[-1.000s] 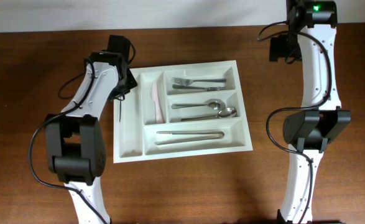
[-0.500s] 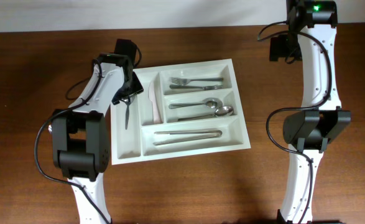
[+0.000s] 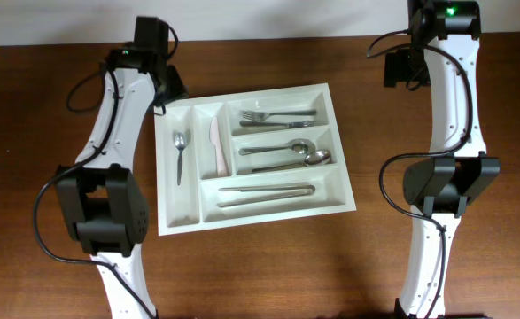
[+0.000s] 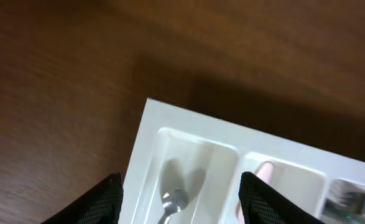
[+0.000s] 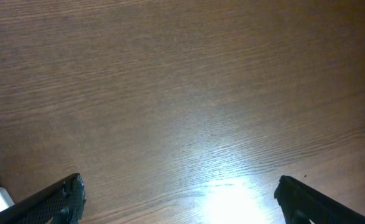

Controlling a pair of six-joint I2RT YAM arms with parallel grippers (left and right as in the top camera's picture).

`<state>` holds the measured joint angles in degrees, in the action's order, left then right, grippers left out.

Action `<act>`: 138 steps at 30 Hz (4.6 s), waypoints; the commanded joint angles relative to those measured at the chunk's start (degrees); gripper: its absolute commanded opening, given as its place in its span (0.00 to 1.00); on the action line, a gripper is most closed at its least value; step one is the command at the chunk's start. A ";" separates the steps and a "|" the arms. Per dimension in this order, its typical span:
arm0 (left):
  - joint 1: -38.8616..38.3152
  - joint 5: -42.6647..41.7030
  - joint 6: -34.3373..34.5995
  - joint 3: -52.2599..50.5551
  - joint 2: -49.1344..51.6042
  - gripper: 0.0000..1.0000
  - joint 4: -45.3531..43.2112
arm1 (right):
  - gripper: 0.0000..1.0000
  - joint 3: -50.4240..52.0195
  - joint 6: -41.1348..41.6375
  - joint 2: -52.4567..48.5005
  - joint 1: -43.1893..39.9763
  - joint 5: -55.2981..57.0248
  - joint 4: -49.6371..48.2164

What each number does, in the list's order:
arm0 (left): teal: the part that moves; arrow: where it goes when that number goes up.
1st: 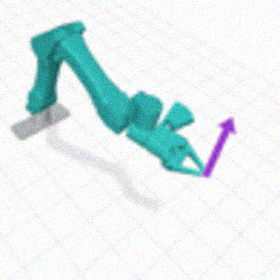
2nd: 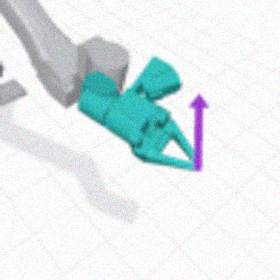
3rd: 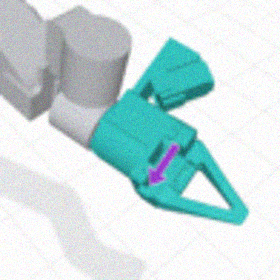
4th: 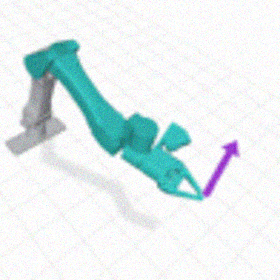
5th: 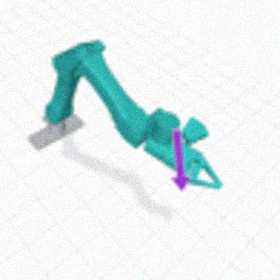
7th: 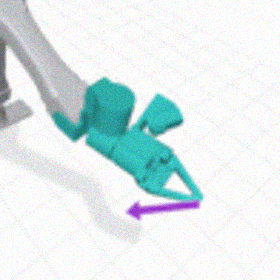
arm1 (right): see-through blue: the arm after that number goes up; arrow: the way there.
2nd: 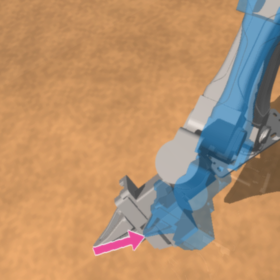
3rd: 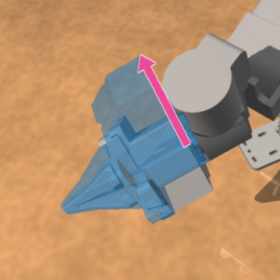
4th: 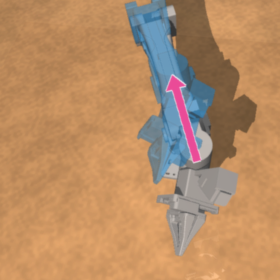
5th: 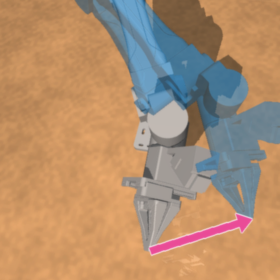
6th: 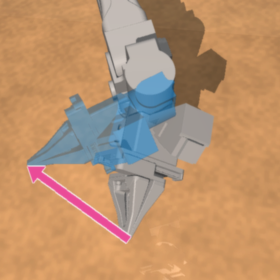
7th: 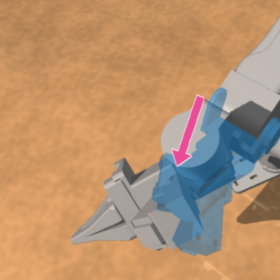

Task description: Pack container

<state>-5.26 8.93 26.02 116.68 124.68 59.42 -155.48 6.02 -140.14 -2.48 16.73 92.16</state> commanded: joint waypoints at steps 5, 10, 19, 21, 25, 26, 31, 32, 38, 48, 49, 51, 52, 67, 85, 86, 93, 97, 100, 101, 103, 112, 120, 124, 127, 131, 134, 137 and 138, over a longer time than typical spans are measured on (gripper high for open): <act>4.87 5.38 2.73 1.81 -4.24 0.62 4.68 | 0.99 -0.96 0.70 1.55 0.15 1.31 -0.02; 10.45 6.64 5.70 1.81 -4.39 0.62 9.53 | 0.99 -0.96 0.70 1.55 0.15 1.33 0.00; 18.05 13.42 6.27 1.44 -4.39 0.62 16.55 | 0.99 -0.96 0.70 1.55 0.15 1.31 -0.02; 18.99 15.26 6.25 0.61 -4.39 0.62 17.55 | 0.99 -0.96 0.70 1.55 0.15 1.33 -0.02; 19.58 15.32 6.32 -2.40 -4.39 0.61 17.62 | 0.99 -0.96 0.70 1.55 0.15 1.31 0.00; 19.58 15.32 6.34 -3.41 -4.39 0.61 17.57 | 0.99 -0.96 0.70 1.55 0.15 1.31 0.00; 19.58 15.34 6.34 -9.11 -4.39 0.61 16.00 | 0.99 -0.96 0.70 1.55 0.15 1.31 -0.02; 19.58 15.34 6.36 -10.25 -4.39 0.61 15.54 | 0.99 -0.96 0.70 1.55 0.15 1.33 0.00; 19.58 15.34 6.38 -16.11 -4.39 0.61 13.07 | 0.99 -0.96 0.70 1.55 0.15 1.33 0.00; 19.58 14.78 6.38 -24.22 -4.39 0.60 8.35 | 0.99 -0.96 0.70 1.55 0.15 1.31 0.00; 19.58 14.40 6.38 -24.52 -4.39 0.61 8.13 | 0.99 -0.96 0.70 1.55 0.15 1.31 -0.02; 19.58 14.21 6.78 -24.90 -4.39 0.59 7.87 | 0.99 -0.96 0.70 1.55 0.15 1.33 0.00; 19.58 14.10 6.78 -24.90 -4.39 0.60 7.76 | 0.99 -0.96 0.70 1.55 0.15 1.33 -0.02; 19.69 14.47 5.81 -27.10 -4.39 0.60 4.57 | 0.99 -0.96 0.70 1.55 0.15 1.31 -0.02; 24.24 16.20 3.65 -34.51 -4.39 0.60 -6.82 | 0.99 -0.96 0.70 1.55 0.15 1.31 0.00; 24.61 16.17 3.65 -34.51 -4.39 0.59 -7.17 | 0.99 -0.96 0.70 1.55 0.15 1.33 0.00; 25.55 15.72 3.65 -34.51 -4.39 0.55 -8.31 | 0.99 -0.96 0.70 1.55 0.15 1.33 0.00; 25.55 14.53 3.67 -34.51 -4.39 0.47 -8.52 | 0.99 -0.96 0.70 1.55 0.15 1.31 0.00; 25.55 14.45 3.65 -34.51 -4.39 0.36 -8.92 | 0.99 -0.96 0.70 1.55 0.15 1.31 0.00; 25.55 14.45 3.65 -34.51 -4.39 0.32 -9.03 | 0.99 -0.96 0.70 1.55 0.15 1.33 0.00; 25.55 14.45 3.67 -34.51 -4.39 0.26 -9.11 | 0.99 -0.96 0.70 1.55 0.15 1.31 0.00; 25.55 14.47 3.65 -34.53 -4.39 0.02 -9.77 | 0.99 -0.96 0.70 1.55 0.15 1.31 0.00; 25.57 15.61 3.65 -34.51 -4.39 0.18 -10.45 | 0.99 -0.96 0.70 1.55 0.15 1.31 0.00; 25.57 16.04 3.65 -34.51 -4.39 0.30 -10.71 | 0.99 -0.96 0.70 1.55 0.15 1.33 0.00; 25.57 16.04 3.65 -34.51 -4.39 0.36 -10.84 | 0.99 -0.96 0.70 1.55 0.15 1.31 -0.02; 25.68 17.09 3.65 -34.51 -4.39 0.51 -11.28 | 0.99 -0.96 0.70 1.55 0.15 1.31 -0.02; 26.12 17.49 3.65 -34.51 -4.39 0.52 -11.43 | 0.99 -0.96 0.70 1.55 0.15 1.31 0.00; 27.04 17.51 3.65 -34.51 -4.39 0.52 -11.61 | 0.99 -0.96 0.70 1.55 0.15 1.31 -0.02; 27.41 17.49 3.65 -34.51 -4.39 0.52 -11.61 | 0.99 -0.96 0.70 1.55 0.15 1.31 -0.02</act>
<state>20.47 25.39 29.65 82.65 120.57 48.05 -155.48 6.00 -140.14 -2.48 16.73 92.18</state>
